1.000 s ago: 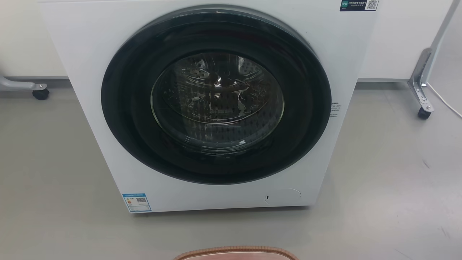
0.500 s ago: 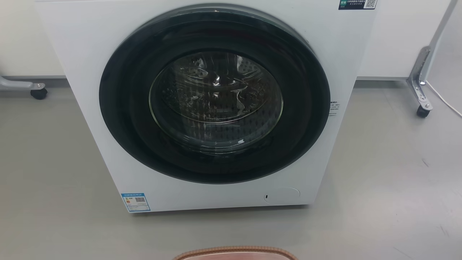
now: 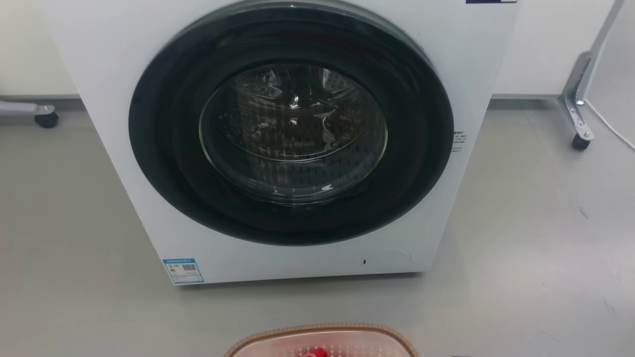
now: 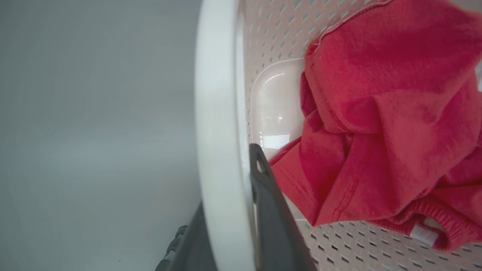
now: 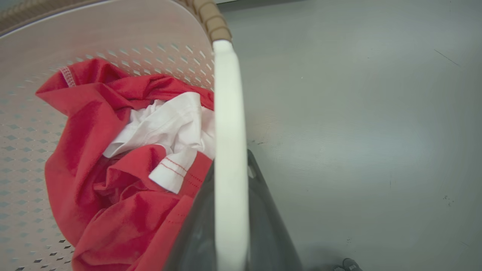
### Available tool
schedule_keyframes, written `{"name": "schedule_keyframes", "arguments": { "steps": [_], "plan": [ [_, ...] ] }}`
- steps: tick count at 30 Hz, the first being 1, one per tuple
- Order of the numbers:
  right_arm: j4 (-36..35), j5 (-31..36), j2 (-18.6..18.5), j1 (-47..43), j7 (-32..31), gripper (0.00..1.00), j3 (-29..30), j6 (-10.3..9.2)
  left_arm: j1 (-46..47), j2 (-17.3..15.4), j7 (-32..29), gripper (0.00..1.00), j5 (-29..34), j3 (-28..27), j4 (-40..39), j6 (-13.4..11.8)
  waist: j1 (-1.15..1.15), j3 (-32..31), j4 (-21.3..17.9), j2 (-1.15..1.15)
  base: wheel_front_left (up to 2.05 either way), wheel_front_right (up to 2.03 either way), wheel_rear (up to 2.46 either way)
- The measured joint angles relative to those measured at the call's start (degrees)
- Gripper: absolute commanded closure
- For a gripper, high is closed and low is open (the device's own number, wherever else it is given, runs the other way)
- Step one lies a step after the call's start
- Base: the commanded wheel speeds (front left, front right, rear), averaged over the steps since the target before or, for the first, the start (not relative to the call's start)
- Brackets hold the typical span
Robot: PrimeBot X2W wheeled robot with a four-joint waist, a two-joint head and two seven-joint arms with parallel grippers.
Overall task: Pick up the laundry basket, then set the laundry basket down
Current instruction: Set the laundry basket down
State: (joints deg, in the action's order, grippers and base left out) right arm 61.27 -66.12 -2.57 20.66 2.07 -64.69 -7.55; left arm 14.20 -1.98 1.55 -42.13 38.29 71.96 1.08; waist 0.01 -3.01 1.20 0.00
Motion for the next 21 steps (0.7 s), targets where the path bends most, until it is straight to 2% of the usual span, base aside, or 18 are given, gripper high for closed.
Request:
{"name": "schedule_keyframes", "arguments": {
  "steps": [3,12,21],
  "plan": [
    [0.1,0.0,0.0,0.8,0.1,1.00,-0.2,0.01,1.1,0.0,0.1,1.00,0.0,0.0,0.0,0.0,0.00,0.8,-0.2,0.00,0.00,0.00,0.00],
    [0.5,0.7,-0.5,8.9,1.0,1.00,-0.5,-0.01,11.3,0.0,-1.0,1.00,0.0,-0.3,-1.3,-3.1,0.00,4.8,-0.6,0.00,0.00,0.00,0.00],
    [0.7,1.1,-0.9,16.8,1.0,1.00,-0.4,-0.02,18.3,-0.1,-1.4,1.00,0.0,-0.4,-2.2,-4.1,0.01,11.2,-1.1,0.00,0.00,0.00,0.00]
  ]
}}
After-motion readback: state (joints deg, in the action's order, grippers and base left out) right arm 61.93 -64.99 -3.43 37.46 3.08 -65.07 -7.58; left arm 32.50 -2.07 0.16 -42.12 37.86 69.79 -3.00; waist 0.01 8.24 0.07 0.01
